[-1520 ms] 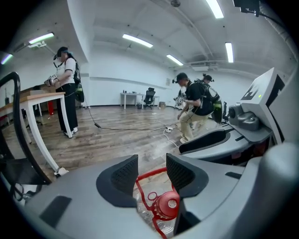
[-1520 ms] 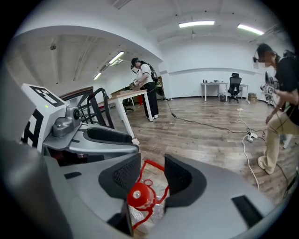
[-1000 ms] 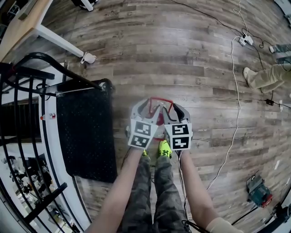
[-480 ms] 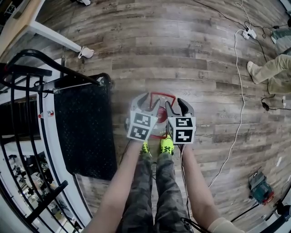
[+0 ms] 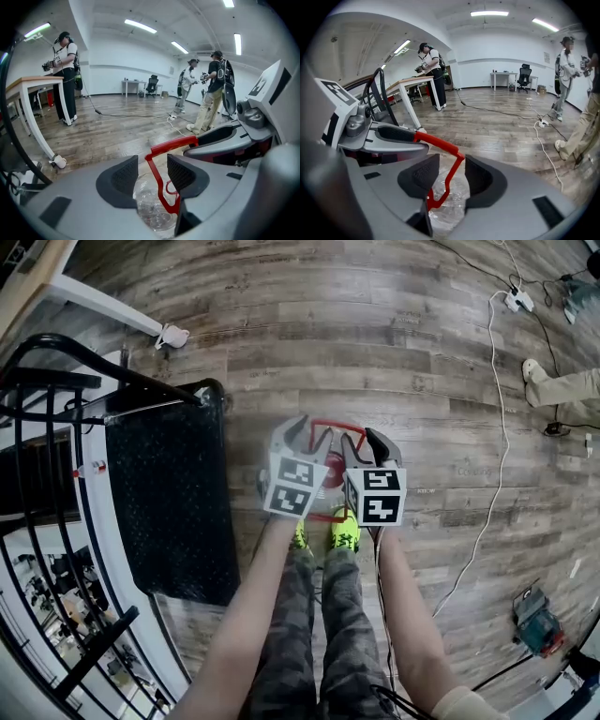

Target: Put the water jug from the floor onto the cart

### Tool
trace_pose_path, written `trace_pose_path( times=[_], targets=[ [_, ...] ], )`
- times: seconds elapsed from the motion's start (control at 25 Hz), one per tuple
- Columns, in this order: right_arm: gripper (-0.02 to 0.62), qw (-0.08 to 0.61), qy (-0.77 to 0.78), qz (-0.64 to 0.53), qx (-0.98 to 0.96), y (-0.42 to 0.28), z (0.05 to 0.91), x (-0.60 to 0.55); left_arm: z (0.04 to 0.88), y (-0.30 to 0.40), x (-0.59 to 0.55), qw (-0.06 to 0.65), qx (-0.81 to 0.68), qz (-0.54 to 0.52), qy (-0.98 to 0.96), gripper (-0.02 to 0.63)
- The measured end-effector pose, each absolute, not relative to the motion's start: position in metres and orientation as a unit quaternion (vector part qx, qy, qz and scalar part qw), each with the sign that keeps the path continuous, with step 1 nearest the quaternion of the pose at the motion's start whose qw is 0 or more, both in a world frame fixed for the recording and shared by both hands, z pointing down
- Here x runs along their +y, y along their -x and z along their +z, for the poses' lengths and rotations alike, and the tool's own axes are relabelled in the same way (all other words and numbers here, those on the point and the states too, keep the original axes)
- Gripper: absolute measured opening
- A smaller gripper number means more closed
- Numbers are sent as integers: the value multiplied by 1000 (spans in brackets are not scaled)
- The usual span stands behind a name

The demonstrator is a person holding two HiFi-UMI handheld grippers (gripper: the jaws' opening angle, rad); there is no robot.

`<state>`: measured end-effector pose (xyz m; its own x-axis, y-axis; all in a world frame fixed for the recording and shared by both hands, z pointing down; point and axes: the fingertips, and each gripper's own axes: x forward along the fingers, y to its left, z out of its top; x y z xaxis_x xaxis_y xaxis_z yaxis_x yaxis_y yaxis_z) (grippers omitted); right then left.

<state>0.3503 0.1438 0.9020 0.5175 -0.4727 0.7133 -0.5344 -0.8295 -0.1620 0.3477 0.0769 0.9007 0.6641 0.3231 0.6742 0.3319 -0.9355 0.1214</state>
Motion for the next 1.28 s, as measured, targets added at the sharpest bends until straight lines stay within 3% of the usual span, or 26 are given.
trace_pose_path(
  times=[0.2, 1.28],
  targets=[
    [103, 38, -872, 395, -286, -355, 904, 143, 904, -351, 72, 12, -178, -359, 916, 170],
    [66, -3, -884, 345, -317, -341, 863, 137, 864, -330, 65, 64, -149, -325, 932, 100]
  ],
)
